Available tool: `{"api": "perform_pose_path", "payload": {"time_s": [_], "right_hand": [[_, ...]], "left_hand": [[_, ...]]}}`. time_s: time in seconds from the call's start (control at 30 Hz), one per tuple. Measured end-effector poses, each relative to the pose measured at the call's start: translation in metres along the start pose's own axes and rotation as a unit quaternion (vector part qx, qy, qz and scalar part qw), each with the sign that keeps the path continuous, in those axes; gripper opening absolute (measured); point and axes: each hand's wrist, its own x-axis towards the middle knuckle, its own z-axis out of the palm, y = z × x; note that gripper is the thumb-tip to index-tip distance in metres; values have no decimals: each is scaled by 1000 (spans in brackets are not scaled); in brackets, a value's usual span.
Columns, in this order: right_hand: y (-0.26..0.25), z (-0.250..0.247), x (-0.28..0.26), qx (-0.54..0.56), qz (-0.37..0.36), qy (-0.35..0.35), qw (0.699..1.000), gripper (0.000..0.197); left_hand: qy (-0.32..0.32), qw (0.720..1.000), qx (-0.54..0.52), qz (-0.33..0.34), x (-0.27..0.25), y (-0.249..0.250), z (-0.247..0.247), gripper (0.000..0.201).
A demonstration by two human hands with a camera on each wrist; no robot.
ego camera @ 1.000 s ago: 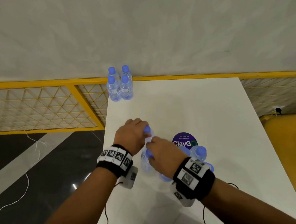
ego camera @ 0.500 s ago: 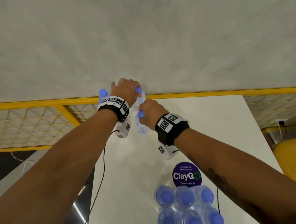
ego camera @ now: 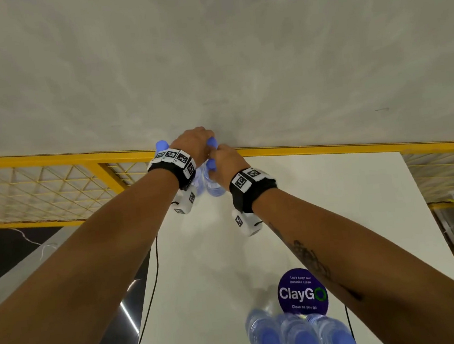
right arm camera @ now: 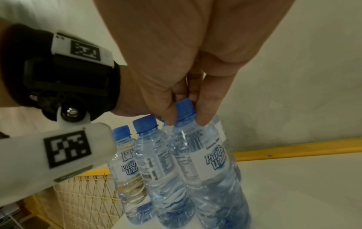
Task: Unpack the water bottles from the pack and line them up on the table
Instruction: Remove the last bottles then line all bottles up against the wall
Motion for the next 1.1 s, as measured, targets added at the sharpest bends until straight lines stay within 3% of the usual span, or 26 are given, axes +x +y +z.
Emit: {"api": "perform_pose_path", "payload": {"time_s": [0.2,0.37,0.53,0.63,0.73,0.87,0.97,1.1], "right_hand": [[-2,7,-1,14,-3,20,1000,14],[-2,8,-1,21,14,28,999,15],[-3,2,-9,22,10,9,1000,37],[-6,-9,-31,24,22,1,999,48],[-13,-27,-71,34,29,11,999,53],[-19,-54,-154,60,1,15,998,54],[-20,-61,-223,53,-23,-46,997,47],[-22,-46,-306,19,-30,-134,990,31]], "left_hand": [[-15,999,40,29,-5,2,-6,12],[-21,999,22,20,-8,3,-9,18],[-18,1000,8,-5,-12,1,-9,28],[-12,1000,3,-10,-26,4,-13,54],[61,998,-4,2,-58,13,-21,57],[152,979,-91,96,-133,40,-12,43],[109,967,-168,160,-203,68,10,36],[-28,980,-122,157,-281,99,56,39]]}}
